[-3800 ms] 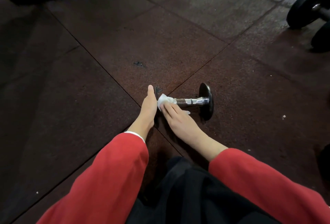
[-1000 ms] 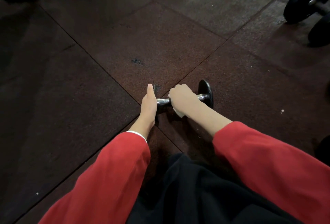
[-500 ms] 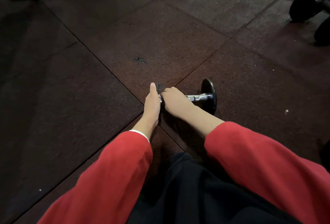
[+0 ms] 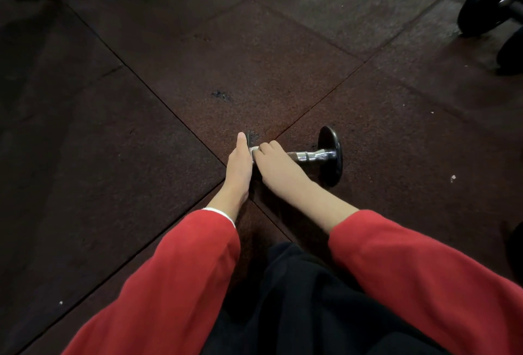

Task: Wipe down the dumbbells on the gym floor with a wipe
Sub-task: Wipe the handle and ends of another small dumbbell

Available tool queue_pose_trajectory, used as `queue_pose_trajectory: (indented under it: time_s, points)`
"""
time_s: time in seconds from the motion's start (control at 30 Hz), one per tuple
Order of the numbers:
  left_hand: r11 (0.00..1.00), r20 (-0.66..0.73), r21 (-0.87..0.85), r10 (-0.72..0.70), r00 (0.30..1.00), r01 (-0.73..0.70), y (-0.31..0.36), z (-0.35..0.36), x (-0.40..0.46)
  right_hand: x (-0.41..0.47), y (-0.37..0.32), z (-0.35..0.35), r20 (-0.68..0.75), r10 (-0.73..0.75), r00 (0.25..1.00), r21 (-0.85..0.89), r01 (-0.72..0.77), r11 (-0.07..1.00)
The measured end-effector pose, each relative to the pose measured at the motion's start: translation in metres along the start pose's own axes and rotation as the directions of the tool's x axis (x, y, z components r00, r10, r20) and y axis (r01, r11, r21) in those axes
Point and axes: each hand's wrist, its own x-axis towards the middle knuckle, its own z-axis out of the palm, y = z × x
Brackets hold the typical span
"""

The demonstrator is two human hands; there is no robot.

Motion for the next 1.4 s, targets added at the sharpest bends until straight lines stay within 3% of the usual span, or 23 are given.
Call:
queue_pose_trajectory:
  time_s: [0.03,0.17,0.33,0.47,0.7,0.8,0.87,1.17,1.4]
  points:
    - [1.000,-0.003,0.001,0.002,1.000,-0.002,0.001,0.000,0.000,-0.007,-0.003,0.003,-0.065,0.031,0.997,0.029,-0.029,0.999]
    - [0.999,-0.002,-0.018,-0.028,1.000,0.028,0.001,0.001,0.001,-0.031,-0.004,0.019,-0.032,0.002,0.999,0.108,0.002,0.994]
    - [0.999,0.001,0.023,-0.034,0.999,0.034,0.000,-0.001,0.001,-0.046,0.023,0.021,-0.104,-0.157,0.982,-0.096,0.147,0.984]
    - [1.000,-0.005,0.022,-0.019,1.000,0.019,-0.001,-0.001,0.002,-0.046,0.026,0.020,-0.172,-0.042,0.984,0.047,0.050,0.998]
    - [0.999,-0.007,0.031,-0.021,1.000,0.021,0.000,-0.001,0.002,-0.005,0.015,0.003,0.037,0.011,0.999,0.003,-0.011,1.000]
    - [0.999,-0.022,0.037,-0.014,1.000,0.015,0.001,-0.001,0.001,0.007,0.030,0.001,0.199,0.126,0.972,0.015,-0.132,0.991]
    - [0.999,-0.020,0.038,-0.020,1.000,0.021,0.000,-0.001,0.001,0.008,0.039,0.002,0.231,0.213,0.949,-0.005,-0.218,0.976]
    - [1.000,-0.019,-0.013,-0.022,1.000,0.021,-0.001,-0.001,0.001,-0.015,0.041,-0.006,0.178,0.422,0.889,-0.185,-0.391,0.902]
    - [1.000,-0.015,-0.022,-0.015,1.000,0.014,-0.002,-0.001,0.002,-0.026,0.023,-0.013,0.200,0.606,0.770,-0.105,-0.598,0.794]
